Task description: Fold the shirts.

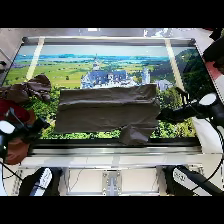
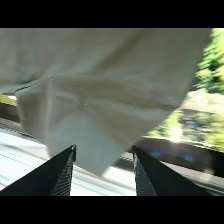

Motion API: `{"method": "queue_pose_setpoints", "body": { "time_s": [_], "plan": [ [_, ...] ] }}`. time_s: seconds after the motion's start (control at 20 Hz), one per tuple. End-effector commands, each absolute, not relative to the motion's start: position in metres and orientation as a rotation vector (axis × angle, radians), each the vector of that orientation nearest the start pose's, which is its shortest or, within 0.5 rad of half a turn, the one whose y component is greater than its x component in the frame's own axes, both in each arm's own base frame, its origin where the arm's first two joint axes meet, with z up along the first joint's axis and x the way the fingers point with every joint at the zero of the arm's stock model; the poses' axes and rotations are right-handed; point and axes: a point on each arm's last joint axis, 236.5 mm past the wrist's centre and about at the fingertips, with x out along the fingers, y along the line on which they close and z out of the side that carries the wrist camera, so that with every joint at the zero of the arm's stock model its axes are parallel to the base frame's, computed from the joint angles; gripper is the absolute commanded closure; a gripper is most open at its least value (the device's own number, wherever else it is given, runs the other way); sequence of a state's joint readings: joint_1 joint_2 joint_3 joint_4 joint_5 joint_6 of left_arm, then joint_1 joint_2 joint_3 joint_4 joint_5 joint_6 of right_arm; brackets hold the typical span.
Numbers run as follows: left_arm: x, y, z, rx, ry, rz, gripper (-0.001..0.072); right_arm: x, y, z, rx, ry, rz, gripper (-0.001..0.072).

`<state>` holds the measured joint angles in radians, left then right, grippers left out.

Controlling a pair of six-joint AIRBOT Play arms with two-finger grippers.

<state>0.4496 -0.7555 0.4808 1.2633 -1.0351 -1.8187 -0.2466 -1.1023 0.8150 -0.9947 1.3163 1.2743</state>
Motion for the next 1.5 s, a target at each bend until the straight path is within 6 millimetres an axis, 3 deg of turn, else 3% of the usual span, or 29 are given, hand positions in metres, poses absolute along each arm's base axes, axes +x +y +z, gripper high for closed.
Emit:
{"method": "queue_pose_setpoints", "body": {
  "time_s": [0.0, 0.25, 0.45, 0.55, 0.65, 0.7, 0.75, 0.8, 0.85, 0.9, 1.0, 1.05, 1.1, 1.2, 1.25, 1.35, 1.45],
  "plan": [
    [0.225, 0.017, -0.081, -1.160, 1.102, 0.421, 0.0150, 0.283, 0.080, -0.020, 0.637, 1.320, 0.359, 0.0294],
    [0.235, 0.023, -0.094, -1.284, 1.086, 0.409, 0.0150, 0.305, 0.089, 0.016, 0.651, 1.224, 0.439, 0.0294],
    [0.257, 0.023, -0.100, -1.361, 1.030, 0.369, 0.0155, 0.303, 0.094, 0.033, 0.635, 1.230, 0.488, 0.0297],
    [0.261, 0.022, -0.105, -1.381, 1.029, 0.361, 0.0237, 0.303, 0.095, 0.040, 0.627, 1.229, 0.504, 0.0306],
    [0.263, 0.020, -0.110, -1.392, 1.038, 0.346, 0.0239, 0.305, 0.096, 0.047, 0.622, 1.202, 0.506, 0.0307],
    [0.262, 0.018, -0.112, -1.391, 1.049, 0.341, 0.0313, 0.305, 0.096, 0.051, 0.618, 1.191, 0.506, 0.0307],
    [0.262, 0.016, -0.113, -1.391, 1.057, 0.339, 0.0530, 0.303, 0.095, 0.055, 0.606, 1.178, 0.504, 0.0308],
    [0.262, 0.016, -0.113, -1.387, 1.056, 0.336, 0.0702, 0.301, 0.092, 0.056, 0.585, 1.173, 0.491, 0.0314],
    [0.262, 0.016, -0.113, -1.378, 1.056, 0.330, 0.0696, 0.297, 0.084, 0.053, 0.530, 1.180, 0.458, 0.0378],
    [0.262, 0.015, -0.112, -1.370, 1.060, 0.319, 0.0696, 0.290, 0.069, 0.046, 0.466, 1.204, 0.395, 0.0394],
    [0.261, 0.013, -0.112, -1.372, 1.066, 0.310, 0.0696, 0.266, 0.034, 0.021, 0.384, 1.303, 0.215, 0.0347],
    [0.261, 0.013, -0.111, -1.371, 1.065, 0.310, 0.0696, 0.250, 0.027, 0.001, 0.411, 1.358, 0.135, 0.0316],
    [0.261, 0.013, -0.111, -1.370, 1.065, 0.310, 0.0696, 0.234, 0.036, -0.019, 0.486, 1.412, 0.118, 0.0295],
    [0.261, 0.013, -0.111, -1.349, 1.066, 0.295, 0.0696, 0.201, 0.086, -0.049, 0.722, 1.516, 0.230, 0.0291],
    [0.261, 0.011, -0.111, -1.342, 1.071, 0.284, 0.0696, 0.189, 0.107, -0.058, 0.825, 1.543, 0.281, 0.0250],
    [0.260, 0.008, -0.110, -1.346, 1.080, 0.272, 0.0696, 0.181, 0.121, -0.076, 0.929, 1.537, 0.271, 0.0250],
    [0.259, 0.007, -0.110, -1.348, 1.085, 0.267, 0.0696, 0.177, 0.121, -0.088, 0.961, 1.529, 0.232, 0.0250]
  ]
}}
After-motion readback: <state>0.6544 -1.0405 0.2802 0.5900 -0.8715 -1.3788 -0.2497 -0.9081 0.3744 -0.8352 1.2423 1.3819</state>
